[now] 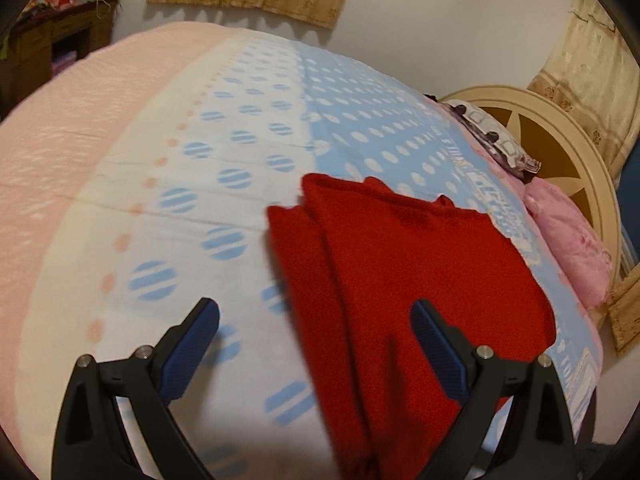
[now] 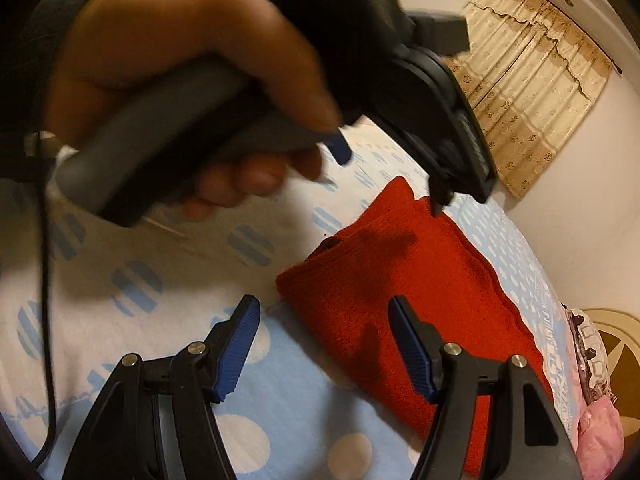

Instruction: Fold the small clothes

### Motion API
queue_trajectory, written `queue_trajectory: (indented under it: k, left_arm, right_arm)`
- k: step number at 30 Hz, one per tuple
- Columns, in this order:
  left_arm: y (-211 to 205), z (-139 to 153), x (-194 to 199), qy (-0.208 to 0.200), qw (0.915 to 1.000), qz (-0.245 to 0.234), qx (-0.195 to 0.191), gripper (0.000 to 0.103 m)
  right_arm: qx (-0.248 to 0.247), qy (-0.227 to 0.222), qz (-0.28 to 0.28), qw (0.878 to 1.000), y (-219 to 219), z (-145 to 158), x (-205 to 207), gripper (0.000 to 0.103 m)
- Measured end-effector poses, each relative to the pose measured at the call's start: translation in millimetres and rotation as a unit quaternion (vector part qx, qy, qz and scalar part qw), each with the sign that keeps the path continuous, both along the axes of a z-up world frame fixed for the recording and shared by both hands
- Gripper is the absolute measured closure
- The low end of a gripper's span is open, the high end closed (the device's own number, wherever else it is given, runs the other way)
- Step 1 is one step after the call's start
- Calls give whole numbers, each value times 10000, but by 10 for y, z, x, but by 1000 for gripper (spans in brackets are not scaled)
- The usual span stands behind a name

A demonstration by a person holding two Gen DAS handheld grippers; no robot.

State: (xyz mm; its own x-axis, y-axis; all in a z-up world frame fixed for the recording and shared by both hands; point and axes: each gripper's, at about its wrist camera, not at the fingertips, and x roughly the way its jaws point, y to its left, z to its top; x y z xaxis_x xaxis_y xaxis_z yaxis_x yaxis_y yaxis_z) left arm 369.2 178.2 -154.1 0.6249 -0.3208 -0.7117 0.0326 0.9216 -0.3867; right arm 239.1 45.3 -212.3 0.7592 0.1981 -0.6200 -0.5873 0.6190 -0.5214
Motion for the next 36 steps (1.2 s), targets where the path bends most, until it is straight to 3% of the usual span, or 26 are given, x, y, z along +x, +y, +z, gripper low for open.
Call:
queue_trajectory:
  k: [5, 8, 9, 11, 12, 14, 23, 36]
  left_arm:
    - [26, -163, 278, 129, 9994, 46, -313, 7]
    - [64, -226, 363, 121, 9976, 22, -683, 17]
    - [55, -229, 382, 93, 9975, -22, -693, 22]
    - [26, -249, 424, 115, 9971, -158, -741, 52]
    - [15, -301, 463, 293, 9959, -240, -823, 82]
    - [57, -316, 471, 305, 9941, -181, -1025, 88]
    - [59, -98, 466, 229, 9893, 19, -1439, 90]
    - [-459, 468, 617, -266, 9875, -326, -1522, 90]
  right_arm:
    - [93, 54, -60, 9999, -9, -20, 81, 64]
    - [133, 111, -87, 9998, -15, -28, 136, 67]
    - [142, 115, -85, 9998, -18, -31, 142, 73]
    - [175, 182, -127, 9996, -34, -27, 180, 82]
    - [222, 224, -129, 9994, -50, -12, 187, 85]
    - [375, 309, -126, 9987, -100, 35, 197, 91]
    - [1124, 439, -151, 9926, -426, 405, 124, 95]
    - [1988, 108, -537, 9785, -1039, 769, 124, 96]
